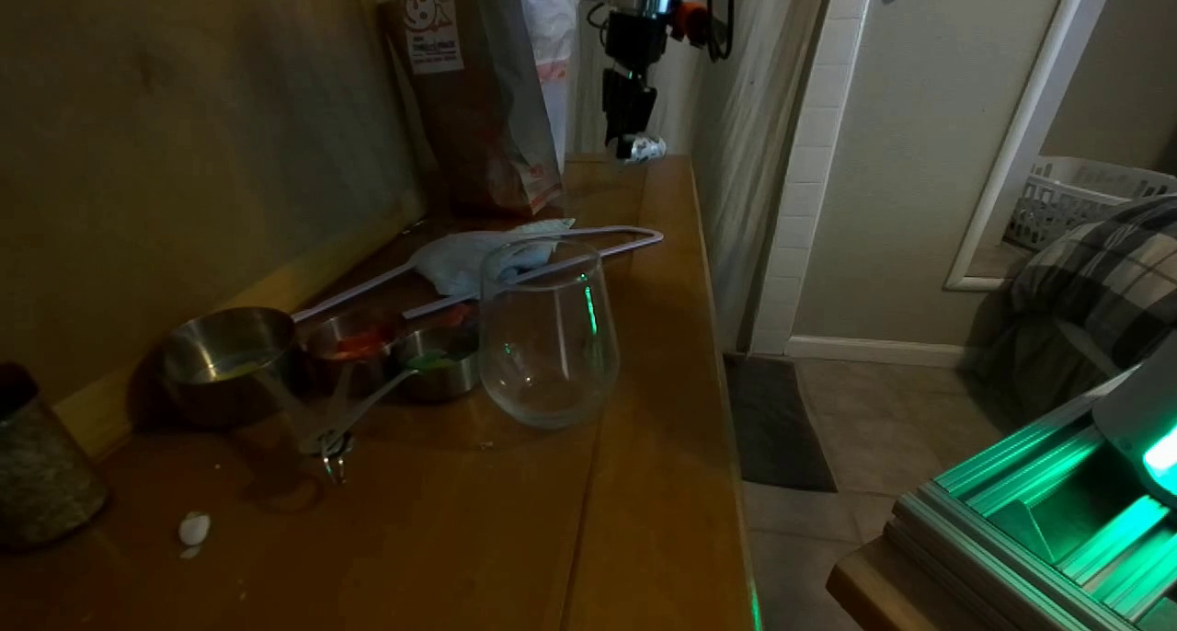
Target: Place the small white container upright
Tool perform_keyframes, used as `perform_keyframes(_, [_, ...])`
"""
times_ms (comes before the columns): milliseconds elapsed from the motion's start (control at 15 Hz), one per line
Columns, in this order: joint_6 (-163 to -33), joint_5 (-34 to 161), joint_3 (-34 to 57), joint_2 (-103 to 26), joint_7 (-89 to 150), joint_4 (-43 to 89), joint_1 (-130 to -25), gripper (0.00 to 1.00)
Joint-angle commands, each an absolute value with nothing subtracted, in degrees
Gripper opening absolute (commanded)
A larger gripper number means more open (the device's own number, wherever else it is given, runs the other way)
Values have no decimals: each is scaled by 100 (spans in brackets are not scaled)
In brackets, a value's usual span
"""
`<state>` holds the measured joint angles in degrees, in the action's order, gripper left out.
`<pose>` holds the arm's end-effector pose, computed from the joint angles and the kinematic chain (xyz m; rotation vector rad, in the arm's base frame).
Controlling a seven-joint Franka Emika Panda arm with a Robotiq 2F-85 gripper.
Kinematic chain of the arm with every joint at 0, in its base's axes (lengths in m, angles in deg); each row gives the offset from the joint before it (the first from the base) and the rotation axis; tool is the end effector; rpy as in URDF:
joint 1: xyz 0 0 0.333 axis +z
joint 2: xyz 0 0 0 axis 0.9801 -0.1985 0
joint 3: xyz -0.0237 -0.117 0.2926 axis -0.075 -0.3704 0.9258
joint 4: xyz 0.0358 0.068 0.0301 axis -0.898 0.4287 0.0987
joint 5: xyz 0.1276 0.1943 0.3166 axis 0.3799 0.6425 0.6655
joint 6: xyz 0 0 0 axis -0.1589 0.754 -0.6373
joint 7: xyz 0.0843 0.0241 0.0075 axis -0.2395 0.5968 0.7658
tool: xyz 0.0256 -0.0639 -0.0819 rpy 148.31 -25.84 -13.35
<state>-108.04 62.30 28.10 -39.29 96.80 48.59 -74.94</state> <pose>0.5815 0.1691 0.3098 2.3528 1.9914 0.2612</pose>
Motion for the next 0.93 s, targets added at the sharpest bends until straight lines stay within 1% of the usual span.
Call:
perform_keyframes(0, [-10994, 7434, 3054, -3297, 10092, 5359, -7884, 23])
perform_keyframes(200, [-11276, 8879, 3334, -2993, 10722, 5662, -8369, 23])
perform_keyframes(400, [-11499, 10252, 3994, -2953, 11493, 5652, -9156, 23])
perform_keyframes(667, [-11480, 12071, 4891, -3144, 12643, 5390, -10244, 23])
perform_keyframes(867, [-11334, 13439, 5045, -3161, 13468, 5512, -10655, 23])
